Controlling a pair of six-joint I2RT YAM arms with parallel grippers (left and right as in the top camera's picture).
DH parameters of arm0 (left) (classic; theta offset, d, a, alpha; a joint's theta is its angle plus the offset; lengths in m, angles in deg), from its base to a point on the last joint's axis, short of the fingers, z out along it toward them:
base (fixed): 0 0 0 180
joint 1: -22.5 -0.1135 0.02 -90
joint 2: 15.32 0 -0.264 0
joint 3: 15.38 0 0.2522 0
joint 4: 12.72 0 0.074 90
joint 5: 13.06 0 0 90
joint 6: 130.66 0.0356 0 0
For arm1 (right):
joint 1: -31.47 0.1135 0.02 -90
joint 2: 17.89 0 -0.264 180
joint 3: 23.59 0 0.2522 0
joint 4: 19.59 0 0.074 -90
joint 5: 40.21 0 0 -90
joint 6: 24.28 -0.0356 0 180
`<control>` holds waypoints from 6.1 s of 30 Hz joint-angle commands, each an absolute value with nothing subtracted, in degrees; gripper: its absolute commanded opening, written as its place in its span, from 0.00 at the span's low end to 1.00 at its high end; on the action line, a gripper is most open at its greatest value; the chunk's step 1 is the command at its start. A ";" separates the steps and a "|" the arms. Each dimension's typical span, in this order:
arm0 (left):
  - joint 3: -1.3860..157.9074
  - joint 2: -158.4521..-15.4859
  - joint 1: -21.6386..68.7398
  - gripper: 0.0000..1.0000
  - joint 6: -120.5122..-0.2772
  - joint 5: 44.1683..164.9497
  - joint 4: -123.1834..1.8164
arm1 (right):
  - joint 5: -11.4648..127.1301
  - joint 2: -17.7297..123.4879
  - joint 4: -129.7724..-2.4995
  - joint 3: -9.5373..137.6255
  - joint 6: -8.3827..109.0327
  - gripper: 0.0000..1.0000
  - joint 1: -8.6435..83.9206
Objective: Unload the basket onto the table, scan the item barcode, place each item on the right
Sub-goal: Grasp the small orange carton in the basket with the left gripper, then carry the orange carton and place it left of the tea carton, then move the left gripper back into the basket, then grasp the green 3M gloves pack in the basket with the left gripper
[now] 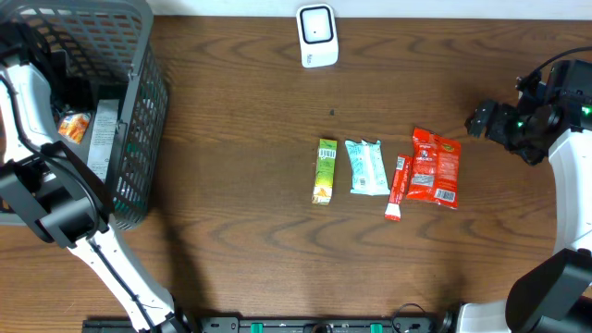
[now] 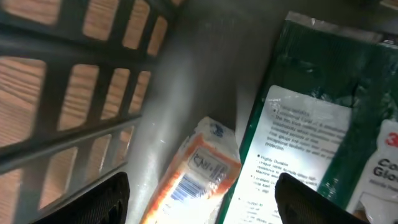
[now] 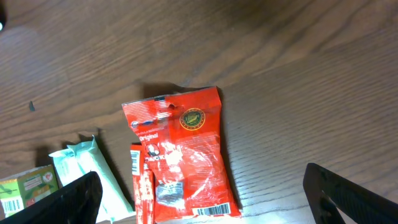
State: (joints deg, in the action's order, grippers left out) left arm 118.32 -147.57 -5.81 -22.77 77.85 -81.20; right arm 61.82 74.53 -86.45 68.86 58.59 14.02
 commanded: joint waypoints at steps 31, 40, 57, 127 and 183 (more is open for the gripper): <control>114.26 -143.46 -6.03 0.22 -25.26 77.37 -78.77 | 62.08 74.75 -86.52 69.43 59.13 0.99 13.67; 114.28 -130.08 -6.03 0.22 -32.80 78.02 -78.46 | 62.11 74.75 -86.52 69.43 59.13 0.99 13.67; 114.17 -102.74 9.84 0.25 -42.53 99.25 -101.85 | 62.11 74.75 -86.52 69.43 59.13 0.99 13.67; 90.09 -102.65 37.16 0.76 -54.11 78.81 -79.99 | 62.11 74.75 -86.52 69.43 59.13 0.99 13.67; 94.50 -143.11 -6.84 0.98 -32.10 86.64 -81.50 | 62.11 74.75 -86.52 69.43 59.13 0.99 13.67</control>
